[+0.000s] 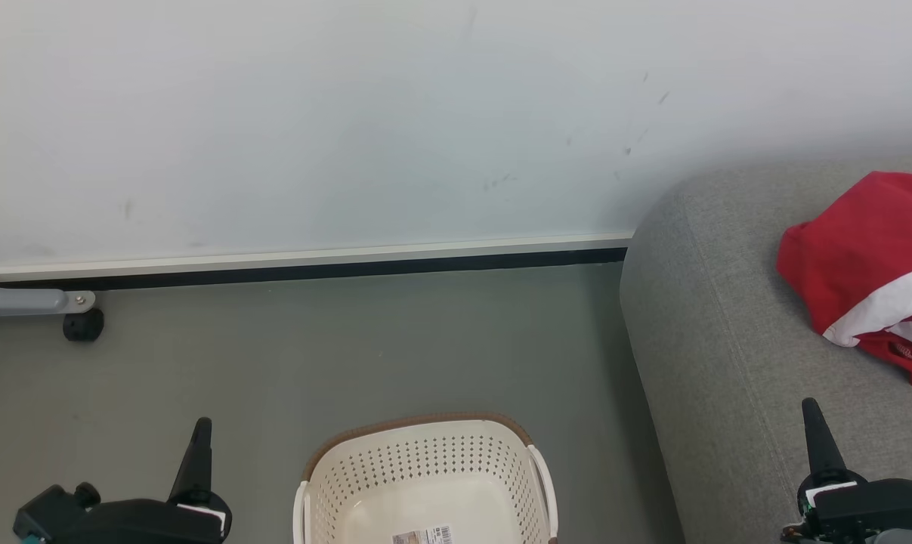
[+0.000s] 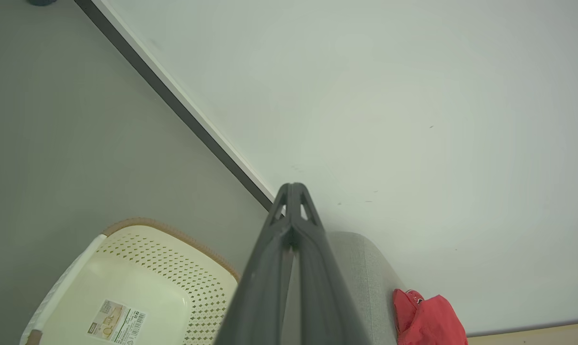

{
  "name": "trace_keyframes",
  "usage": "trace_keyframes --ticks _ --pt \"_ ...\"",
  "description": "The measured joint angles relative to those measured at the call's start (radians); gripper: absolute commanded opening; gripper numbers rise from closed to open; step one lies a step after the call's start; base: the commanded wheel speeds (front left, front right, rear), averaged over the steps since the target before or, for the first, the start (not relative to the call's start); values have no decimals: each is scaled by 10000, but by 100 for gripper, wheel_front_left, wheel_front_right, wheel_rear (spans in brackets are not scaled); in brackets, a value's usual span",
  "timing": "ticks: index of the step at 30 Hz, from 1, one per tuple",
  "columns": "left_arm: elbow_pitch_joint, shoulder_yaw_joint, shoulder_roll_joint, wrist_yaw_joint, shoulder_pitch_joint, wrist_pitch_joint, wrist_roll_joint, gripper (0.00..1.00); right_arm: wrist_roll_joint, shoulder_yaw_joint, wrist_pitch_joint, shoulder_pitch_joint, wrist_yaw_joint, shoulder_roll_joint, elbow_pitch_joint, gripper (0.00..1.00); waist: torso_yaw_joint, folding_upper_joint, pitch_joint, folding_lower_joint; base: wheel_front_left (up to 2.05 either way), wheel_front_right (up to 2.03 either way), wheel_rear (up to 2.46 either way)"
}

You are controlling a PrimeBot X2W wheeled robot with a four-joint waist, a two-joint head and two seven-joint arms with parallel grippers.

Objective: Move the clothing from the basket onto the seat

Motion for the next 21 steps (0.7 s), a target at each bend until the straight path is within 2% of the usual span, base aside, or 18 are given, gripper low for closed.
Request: trace_keyframes --ticks 21 --pt "153 679 -360 -481 -91 744 -2276 0 2295 -782 709 -183 382 495 426 0 -19 -1 -96 0 0 0 0"
